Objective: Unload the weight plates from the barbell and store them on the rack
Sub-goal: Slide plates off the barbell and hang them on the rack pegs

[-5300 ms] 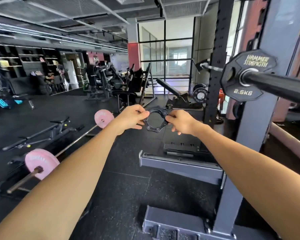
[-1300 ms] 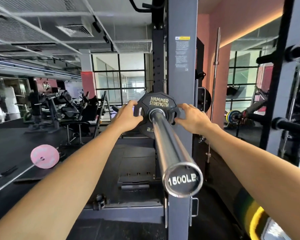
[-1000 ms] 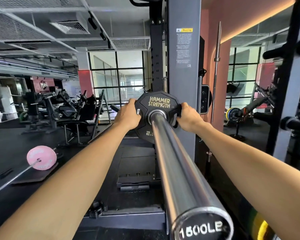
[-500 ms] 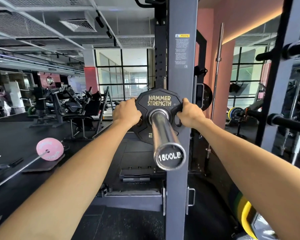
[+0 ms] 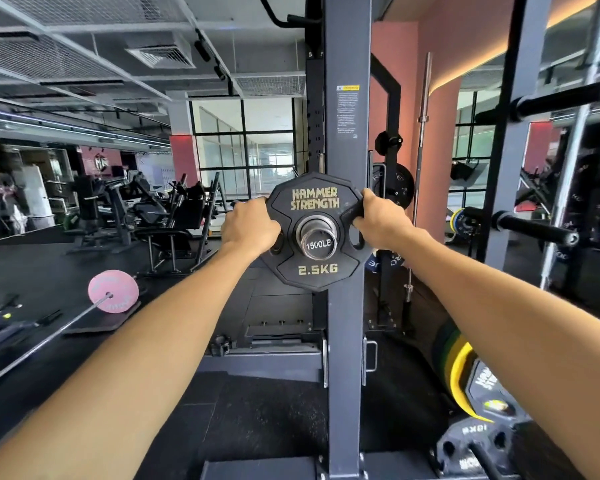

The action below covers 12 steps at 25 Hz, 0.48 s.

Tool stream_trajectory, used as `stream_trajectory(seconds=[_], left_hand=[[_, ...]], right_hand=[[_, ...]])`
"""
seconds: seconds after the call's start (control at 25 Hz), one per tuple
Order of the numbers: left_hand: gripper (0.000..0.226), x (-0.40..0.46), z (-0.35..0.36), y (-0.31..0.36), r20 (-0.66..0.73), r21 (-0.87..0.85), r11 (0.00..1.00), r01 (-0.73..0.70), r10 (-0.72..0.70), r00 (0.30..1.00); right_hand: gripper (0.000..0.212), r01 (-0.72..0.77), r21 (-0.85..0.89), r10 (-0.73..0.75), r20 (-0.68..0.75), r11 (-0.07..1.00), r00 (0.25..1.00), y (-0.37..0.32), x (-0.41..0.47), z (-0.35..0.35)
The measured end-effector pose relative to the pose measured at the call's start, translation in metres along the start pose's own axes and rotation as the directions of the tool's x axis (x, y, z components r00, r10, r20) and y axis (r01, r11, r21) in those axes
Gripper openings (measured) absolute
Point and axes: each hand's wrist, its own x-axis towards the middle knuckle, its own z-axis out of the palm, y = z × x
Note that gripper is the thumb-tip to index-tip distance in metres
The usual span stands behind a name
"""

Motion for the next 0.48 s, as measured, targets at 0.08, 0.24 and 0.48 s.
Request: stream_trajectory(seconds=[0.08, 0.24, 0.48], left_hand=[[0.029, -0.016, -0.015, 0.003, 0.002, -0.009, 1.000, -0.020, 0.020, 1.000], [0.024, -0.040, -0.039, 0.006, -0.009, -0.009, 0.997, -0.074, 0.074, 0.997], [0.026, -0.061, -0.063, 0.027, -0.035, 0.065, 0.994, -0.087, 0.089, 0.995]], right_hand=[[0.020, 0.008, 0.013, -0.008, -0.004, 1.000, 1.000, -0.005, -0.019, -0.012], [0.019, 0.023, 0.029, -0.023, 0.006, 0.999, 1.000, -0.012, -0.056, -0.036], [0.016, 0.071, 0.072, -0.072, 0.025, 0.995, 0.997, -0.004, -0.069, -0.056]])
